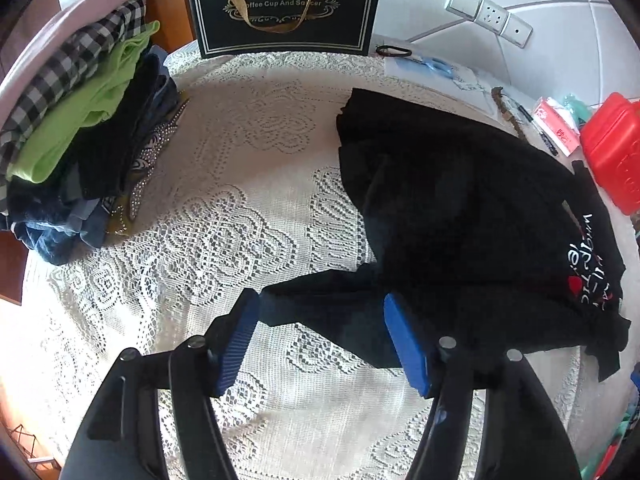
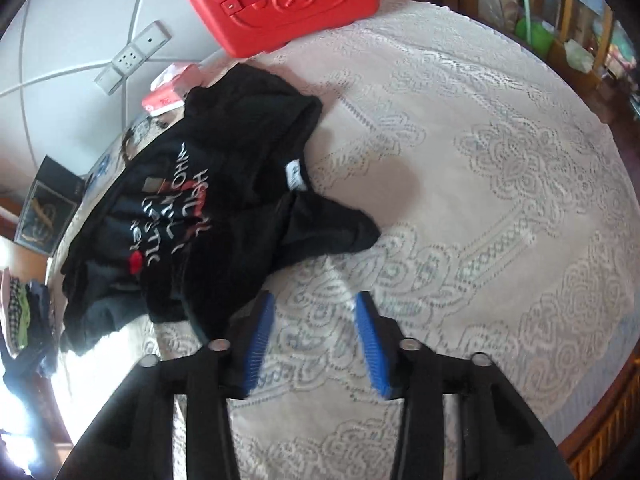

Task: Fold clothes

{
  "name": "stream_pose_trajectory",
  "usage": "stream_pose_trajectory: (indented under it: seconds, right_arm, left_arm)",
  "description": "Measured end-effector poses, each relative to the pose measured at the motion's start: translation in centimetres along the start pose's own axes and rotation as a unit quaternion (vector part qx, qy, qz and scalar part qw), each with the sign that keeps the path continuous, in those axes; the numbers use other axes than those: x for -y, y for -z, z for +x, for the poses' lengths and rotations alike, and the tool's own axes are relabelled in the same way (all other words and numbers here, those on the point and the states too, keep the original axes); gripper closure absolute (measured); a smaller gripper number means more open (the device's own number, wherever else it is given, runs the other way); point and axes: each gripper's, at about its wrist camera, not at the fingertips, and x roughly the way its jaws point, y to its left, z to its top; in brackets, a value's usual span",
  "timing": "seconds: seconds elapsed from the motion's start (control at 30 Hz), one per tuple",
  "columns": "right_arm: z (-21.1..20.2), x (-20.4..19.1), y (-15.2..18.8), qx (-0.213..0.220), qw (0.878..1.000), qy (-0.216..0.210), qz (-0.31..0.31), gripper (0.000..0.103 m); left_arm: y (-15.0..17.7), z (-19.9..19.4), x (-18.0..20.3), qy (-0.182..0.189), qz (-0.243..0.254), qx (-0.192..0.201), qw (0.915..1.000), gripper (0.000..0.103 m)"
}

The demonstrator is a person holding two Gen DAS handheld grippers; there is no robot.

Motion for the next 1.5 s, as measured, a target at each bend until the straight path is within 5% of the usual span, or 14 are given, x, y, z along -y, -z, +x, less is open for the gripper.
stream_pose_trajectory:
  seconds: [0.27,0.4,0.43,0.47,0.5,0.7,0.8,1.0,1.13,1.2,1.3,1.37,1.5]
  right_arm:
    - [2.9,-4.9,1.3,-0.032,0.998,-0.039,-0.020,0.051]
    - [6.7,-7.0,2.0,-0.042,0.998,-0.017,-0.050,0.032]
    - [7.1,-7.7,2.1,-0.033,0.997,-0.011,-0.071,0.043]
    - [6.9,-8.0,2.2,-0.028,0.996,-0.009,-0.078,0.085]
    - [6.5,-8.2,2.3,-0.024,0.996,-0.009,-0.082,0.099]
    - [-1.0,-5.9,4.8,-0.009,0.995,-0.055,-0.088,0.100]
    - [-4.5,-2.2,7.4,-0.038,0.995,-0.055,-0.072,0.100]
    - [-3.6,3.0,12.1,-0.153,0.987,-0.036,-0.034,0.100]
    - [-3.2,4.4,11.7,-0.145,0.989,0.013,-0.026,0.082]
    - [-4.1,5.2,10.5,-0.118,0.993,0.007,-0.013,0.082]
    - [-4.8,6.0,8.7,-0.082,0.997,-0.001,0.000,0.078]
    - [-4.6,6.4,7.4,-0.062,0.998,-0.006,0.007,0.067]
    - [-3.5,7.0,4.8,-0.037,0.999,-0.006,0.008,0.067]
  left_arm:
    - [0.6,4.1,0.2,0.017,-0.021,-0.035,0.9990,0.040]
    - [1.3,3.5,0.8,0.013,-0.009,-0.033,0.9993,0.085]
    - [1.5,3.2,0.8,0.014,-0.009,-0.032,0.9993,0.086]
    - [1.7,2.8,0.8,0.013,-0.009,-0.028,0.9995,0.086]
    - [2.0,2.3,0.6,0.013,-0.010,-0.025,0.9996,0.087]
    - [6.6,-2.2,-0.5,0.017,-0.006,-0.014,0.9997,0.093]
    - [9.7,-3.2,-1.1,0.006,0.001,-0.031,0.9995,0.093]
    - [13.3,-2.1,-2.5,-0.007,-0.025,-0.081,0.9964,0.094]
    - [11.6,-3.3,-3.0,0.024,-0.065,-0.058,0.9958,0.093]
    - [10.3,-3.4,-2.6,0.029,-0.069,-0.043,0.9962,0.082]
    - [8.4,-2.8,-1.8,0.031,-0.071,-0.023,0.9967,0.020]
    - [7.5,-1.1,-1.5,0.027,-0.074,-0.025,0.9965,0.019]
    - [6.1,2.4,-0.7,0.020,-0.082,-0.038,0.9957,0.019]
